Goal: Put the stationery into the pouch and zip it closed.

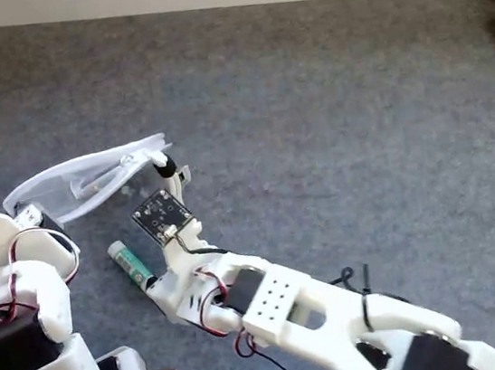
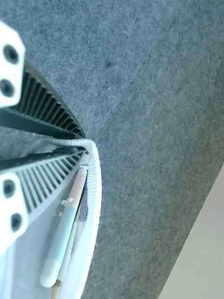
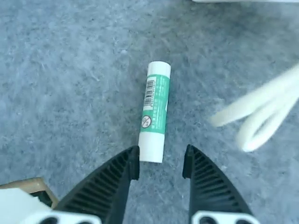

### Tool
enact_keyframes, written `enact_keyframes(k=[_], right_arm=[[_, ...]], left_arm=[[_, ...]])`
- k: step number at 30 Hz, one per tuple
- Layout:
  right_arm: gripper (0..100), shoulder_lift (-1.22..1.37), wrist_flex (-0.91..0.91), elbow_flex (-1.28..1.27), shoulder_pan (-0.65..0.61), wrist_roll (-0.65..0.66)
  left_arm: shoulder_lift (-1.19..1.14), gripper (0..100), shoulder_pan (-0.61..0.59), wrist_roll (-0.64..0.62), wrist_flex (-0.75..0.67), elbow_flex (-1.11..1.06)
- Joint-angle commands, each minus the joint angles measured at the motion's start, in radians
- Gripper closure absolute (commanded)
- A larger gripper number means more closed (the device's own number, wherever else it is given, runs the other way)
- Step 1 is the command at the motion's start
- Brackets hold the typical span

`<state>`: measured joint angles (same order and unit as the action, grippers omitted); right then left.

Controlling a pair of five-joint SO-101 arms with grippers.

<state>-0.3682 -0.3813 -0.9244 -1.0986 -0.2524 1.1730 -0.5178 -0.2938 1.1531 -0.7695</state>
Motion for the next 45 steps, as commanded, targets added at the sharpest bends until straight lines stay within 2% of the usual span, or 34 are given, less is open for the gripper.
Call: enact_keyframes(k=[1,11,18,25,31,32,38,42,45], right_arm=[[84.8,0.039,0.088,0.028,-0.013,-0.008],[84.8,0.229,0.229,0.035,-0.061,-0.002],[85.0,0.374,0.228,0.124,-0.024,-0.008],[85.2,0.384,0.228,0.125,-0.002,-0.005],[99.6,0.384,0.228,0.125,-0.001,0.000],[99.5,0.384,0.228,0.120,-0.001,0.000],[99.0,0.332,0.217,0.107,0.035,0.008],[99.0,0.156,0.093,0.036,0.050,0.104],[99.0,0.005,-0.018,-0.027,0.050,0.117]], left_arm=[[0.012,99,-0.016,-0.012,-0.026,0.004],[0.012,99,-0.016,-0.012,-0.026,0.004],[0.012,99,-0.016,-0.011,-0.021,0.004],[0.012,99,-0.016,-0.009,-0.020,0.004],[0.012,99,-0.016,-0.008,-0.020,0.004],[0.012,99,-0.016,-0.008,-0.020,0.004],[0.012,99,-0.016,-0.006,-0.020,0.004],[0.012,99,-0.016,-0.006,-0.020,0.004],[0.012,99,-0.016,-0.006,-0.020,0.004]])
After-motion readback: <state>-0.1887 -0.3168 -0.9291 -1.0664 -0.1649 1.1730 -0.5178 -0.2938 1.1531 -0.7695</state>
